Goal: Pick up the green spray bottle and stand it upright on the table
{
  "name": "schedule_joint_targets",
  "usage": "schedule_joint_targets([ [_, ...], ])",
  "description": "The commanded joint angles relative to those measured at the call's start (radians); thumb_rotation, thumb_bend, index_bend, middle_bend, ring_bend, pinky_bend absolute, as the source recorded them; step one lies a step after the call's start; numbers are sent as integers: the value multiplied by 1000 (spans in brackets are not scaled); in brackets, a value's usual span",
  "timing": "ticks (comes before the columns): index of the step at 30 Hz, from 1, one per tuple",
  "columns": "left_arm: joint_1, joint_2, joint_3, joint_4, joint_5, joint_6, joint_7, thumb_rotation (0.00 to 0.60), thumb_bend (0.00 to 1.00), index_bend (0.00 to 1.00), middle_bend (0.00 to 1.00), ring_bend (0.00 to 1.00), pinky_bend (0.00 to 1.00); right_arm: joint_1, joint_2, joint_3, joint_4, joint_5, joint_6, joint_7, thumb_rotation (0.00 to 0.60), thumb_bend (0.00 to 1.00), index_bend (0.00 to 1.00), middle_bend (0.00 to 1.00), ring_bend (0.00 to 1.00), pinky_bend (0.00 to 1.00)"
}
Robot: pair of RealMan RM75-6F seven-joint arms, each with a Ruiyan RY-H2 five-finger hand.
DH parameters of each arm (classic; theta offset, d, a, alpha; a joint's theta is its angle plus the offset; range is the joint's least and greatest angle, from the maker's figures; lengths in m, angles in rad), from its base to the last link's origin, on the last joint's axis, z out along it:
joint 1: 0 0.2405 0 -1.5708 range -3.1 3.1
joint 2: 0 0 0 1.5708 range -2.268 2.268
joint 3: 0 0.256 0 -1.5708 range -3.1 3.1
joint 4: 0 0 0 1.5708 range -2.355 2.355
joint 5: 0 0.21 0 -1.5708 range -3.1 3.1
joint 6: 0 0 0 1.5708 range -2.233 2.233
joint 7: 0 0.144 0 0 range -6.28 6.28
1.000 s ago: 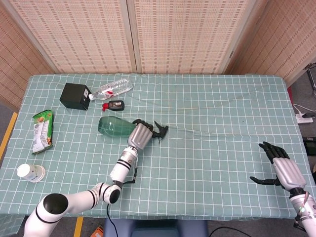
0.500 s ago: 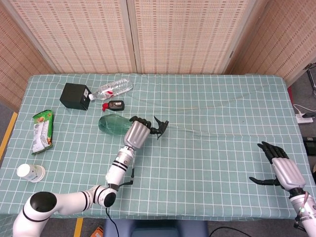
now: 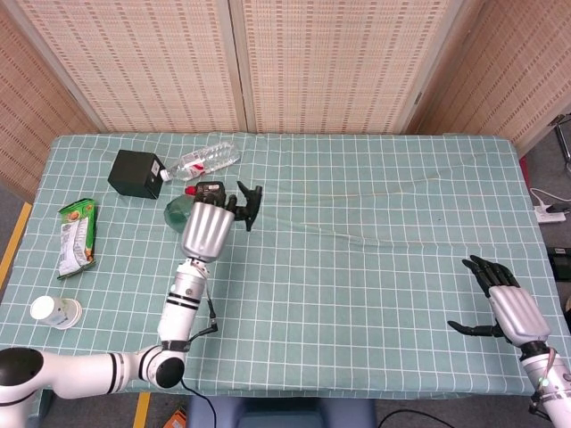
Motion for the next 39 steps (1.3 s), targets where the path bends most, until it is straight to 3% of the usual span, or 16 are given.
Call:
schedule_joint_targets([
  [1, 52, 64, -41, -101, -59, 65, -8, 600, 347, 319, 647, 442, 454, -1, -1, 0, -1, -1, 4, 1, 600, 0, 0, 0, 0, 0],
  [5, 82, 120, -72, -188, -89, 100, -39, 600, 346, 325, 648, 446, 454, -3, -3, 1, -2, 1, 7, 0, 600, 0, 0, 0, 0, 0],
  [11, 106, 186, -181, -335, -167, 142, -131, 600, 345, 332, 648, 455, 442, -5, -5, 2, -5, 3, 12, -8, 600, 0, 0, 0, 0, 0],
  [14, 116, 200, -247, -413, -212, 162, -210, 600, 345, 341, 650, 461, 404, -6, -7, 4, -5, 4, 16, -13, 600, 0, 0, 0, 0, 0],
  [18, 148, 217, -276, -469, -228, 164, -331, 600, 345, 347, 653, 463, 392, -8, -12, 6, -2, 5, 23, -13, 600, 0, 0, 0, 0, 0],
  [25, 217, 221, -261, -376, -212, 96, -604, 600, 345, 347, 647, 467, 322, -4, -9, 8, -13, 23, 10, -32, 600, 0, 0, 0, 0, 0],
  [34, 250, 194, -228, -230, -192, 19, -801, 600, 346, 343, 645, 467, 292, -4, -11, 14, -23, 49, 5, -54, 600, 0, 0, 0, 0, 0],
  [39, 264, 177, -245, -208, -213, 1, -897, 600, 345, 340, 633, 467, 277, -5, -11, 15, -26, 54, 6, -62, 600, 0, 0, 0, 0, 0],
])
